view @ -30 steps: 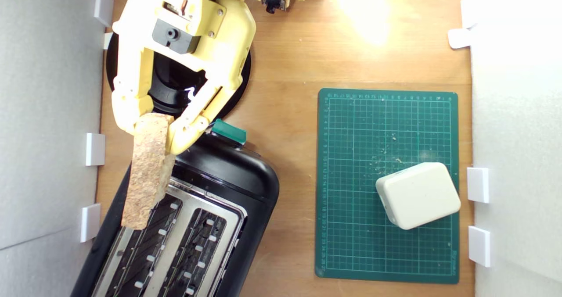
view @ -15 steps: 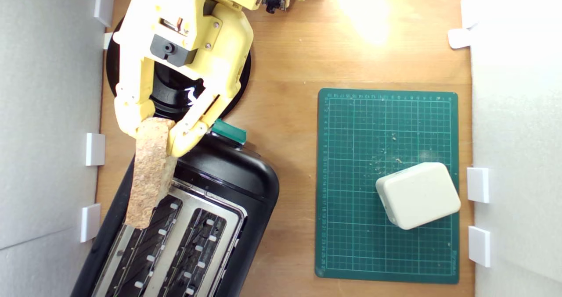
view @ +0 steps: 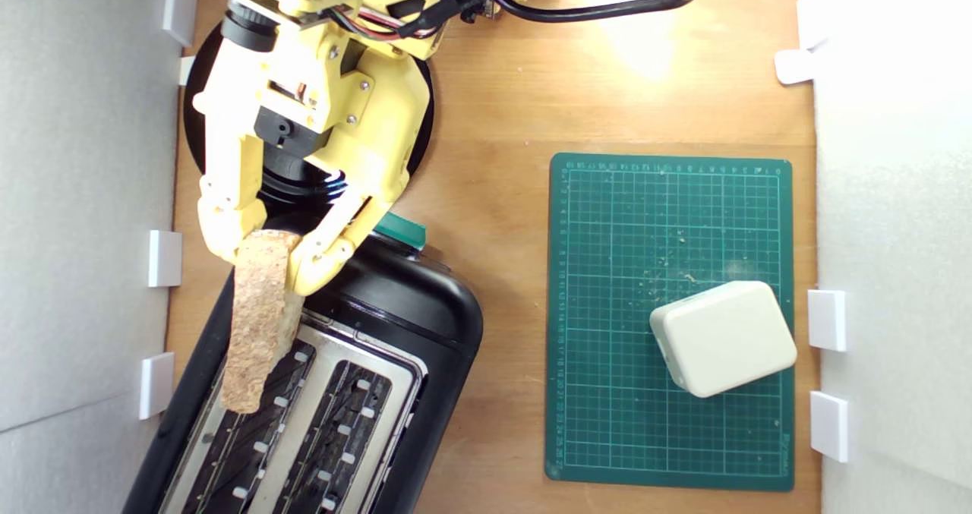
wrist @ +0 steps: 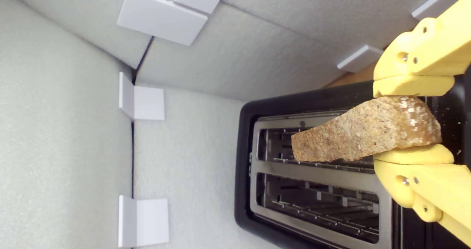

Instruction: Pick bread and place in toaster

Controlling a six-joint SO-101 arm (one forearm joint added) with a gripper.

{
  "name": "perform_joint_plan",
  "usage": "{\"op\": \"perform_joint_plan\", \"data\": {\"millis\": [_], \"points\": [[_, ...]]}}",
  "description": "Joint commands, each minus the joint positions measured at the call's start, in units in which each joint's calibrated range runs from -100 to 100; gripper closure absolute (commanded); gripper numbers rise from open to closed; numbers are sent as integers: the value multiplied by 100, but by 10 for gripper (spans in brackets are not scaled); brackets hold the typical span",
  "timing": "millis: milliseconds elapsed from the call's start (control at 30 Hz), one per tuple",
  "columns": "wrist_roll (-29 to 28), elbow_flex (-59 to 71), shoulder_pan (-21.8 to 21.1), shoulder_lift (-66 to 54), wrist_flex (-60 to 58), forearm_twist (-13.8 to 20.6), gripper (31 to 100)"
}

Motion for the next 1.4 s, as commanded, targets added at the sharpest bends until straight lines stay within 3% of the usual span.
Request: {"op": "perform_joint_plan", "data": {"millis": [0, 700, 1367], "points": [[-7, -358, 2, 39, -25, 57, 724], [3, -803, -14, 1370, -59, -7, 724], [-23, -812, -288, 2693, -67, 57, 720]]}}
